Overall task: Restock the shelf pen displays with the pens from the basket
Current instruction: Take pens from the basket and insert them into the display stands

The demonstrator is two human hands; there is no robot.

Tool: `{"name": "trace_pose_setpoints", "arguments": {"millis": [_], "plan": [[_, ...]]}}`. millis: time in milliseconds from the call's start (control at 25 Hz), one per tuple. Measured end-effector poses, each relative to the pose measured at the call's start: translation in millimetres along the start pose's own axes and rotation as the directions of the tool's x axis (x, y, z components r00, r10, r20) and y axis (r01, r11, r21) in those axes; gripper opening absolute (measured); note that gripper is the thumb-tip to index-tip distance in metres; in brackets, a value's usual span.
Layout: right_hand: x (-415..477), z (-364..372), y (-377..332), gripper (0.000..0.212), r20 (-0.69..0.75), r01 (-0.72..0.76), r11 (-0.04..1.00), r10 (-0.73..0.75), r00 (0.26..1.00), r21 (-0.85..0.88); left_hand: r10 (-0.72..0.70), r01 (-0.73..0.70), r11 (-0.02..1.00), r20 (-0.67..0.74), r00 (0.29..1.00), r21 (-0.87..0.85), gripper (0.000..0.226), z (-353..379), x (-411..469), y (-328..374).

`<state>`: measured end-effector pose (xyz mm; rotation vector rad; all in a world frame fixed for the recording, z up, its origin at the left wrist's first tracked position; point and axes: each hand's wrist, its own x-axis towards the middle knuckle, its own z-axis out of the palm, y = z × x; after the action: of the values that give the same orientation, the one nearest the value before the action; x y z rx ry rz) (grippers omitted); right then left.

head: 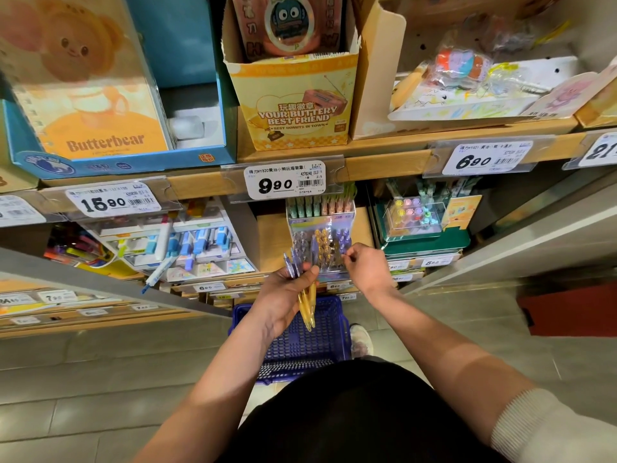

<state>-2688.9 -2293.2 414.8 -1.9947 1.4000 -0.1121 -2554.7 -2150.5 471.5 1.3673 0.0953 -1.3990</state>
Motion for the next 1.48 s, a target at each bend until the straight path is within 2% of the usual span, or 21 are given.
{"name": "trace_pose_setpoints", "arguments": {"millis": [120, 160, 200, 280, 400, 560, 640, 720, 800, 880, 960, 1080, 1280, 1480], "plan": [[-3, -12, -6, 0.037, 0.195, -0.068, 0.991, 0.09, 0.977, -0.117, -0.001, 0.001, 1.0, -0.004, 1.0, 0.007, 0.017, 2, -1, 2], [-6, -18, -10, 0.043, 0.251, -0.083, 0.996, 0.091, 0.964, -0.044, 0.002, -0.002, 1.0, -0.006, 1.0, 0.017, 0.017, 3, -1, 3], [-9, -24, -15, 0.044, 0.302, -0.124, 0.985, 0.082, 0.95, 0.12, 0.007, -0.007, 1.0, -0.008, 1.0, 0.028, 0.017, 3, -1, 3], [-20, -35, -30, 0.041, 0.366, -0.226, 0.868, 0.056, 0.929, 0.442, 0.019, -0.019, 0.999, -0.004, 1.0, 0.039, 0.015, 4, 0, 3], [-27, -41, -48, 0.037, 0.354, -0.216, 0.815, 0.014, 0.935, 0.538, 0.039, -0.041, 0.996, 0.029, 0.999, 0.078, 0.013, 9, -1, 0], [-29, -39, -55, 0.014, 0.386, -0.227, 0.783, -0.017, 0.923, 0.579, 0.072, -0.084, 0.987, 0.09, 0.993, 0.137, 0.025, 17, -3, 0], [-28, -43, -51, 0.008, 0.334, -0.228, 0.719, -0.007, 0.942, 0.657, 0.037, -0.045, 0.994, 0.08, 0.996, 0.098, 0.029, 17, -2, 2], [-25, -52, -41, 0.008, 0.221, -0.159, 0.655, -0.013, 0.975, 0.738, 0.008, -0.01, 0.999, 0.062, 0.998, 0.045, 0.026, 15, 0, 4], [-19, -61, -26, 0.013, 0.005, 0.006, 0.739, -0.013, 1.0, 0.674, 0.013, -0.015, 0.999, 0.044, 0.999, 0.048, 0.015, 11, 2, 4], [-16, -65, -13, 0.015, -0.196, 0.121, 0.853, -0.022, 0.98, 0.508, 0.027, -0.03, 0.997, 0.038, 0.999, 0.076, 0.014, 8, 3, 3], [-14, -62, -4, 0.011, -0.294, 0.161, 0.923, -0.055, 0.954, 0.351, 0.026, -0.029, 0.997, 0.041, 0.999, 0.072, 0.015, 6, 2, 3], [-11, -51, 5, 0.017, -0.334, 0.183, 0.963, -0.108, 0.936, 0.2, 0.035, -0.037, 0.998, 0.026, 0.999, 0.043, 0.011, 6, 2, 5], [-4, -34, 10, 0.016, -0.332, 0.231, 0.962, -0.173, 0.927, 0.142, 0.038, -0.038, 0.998, 0.013, 0.999, -0.044, 0.014, 4, 1, 8], [2, -22, 15, 0.014, -0.252, 0.254, 0.964, -0.228, 0.94, 0.075, 0.014, -0.011, 0.995, 0.034, 0.999, -0.097, 0.023, 2, -4, 7]]}}
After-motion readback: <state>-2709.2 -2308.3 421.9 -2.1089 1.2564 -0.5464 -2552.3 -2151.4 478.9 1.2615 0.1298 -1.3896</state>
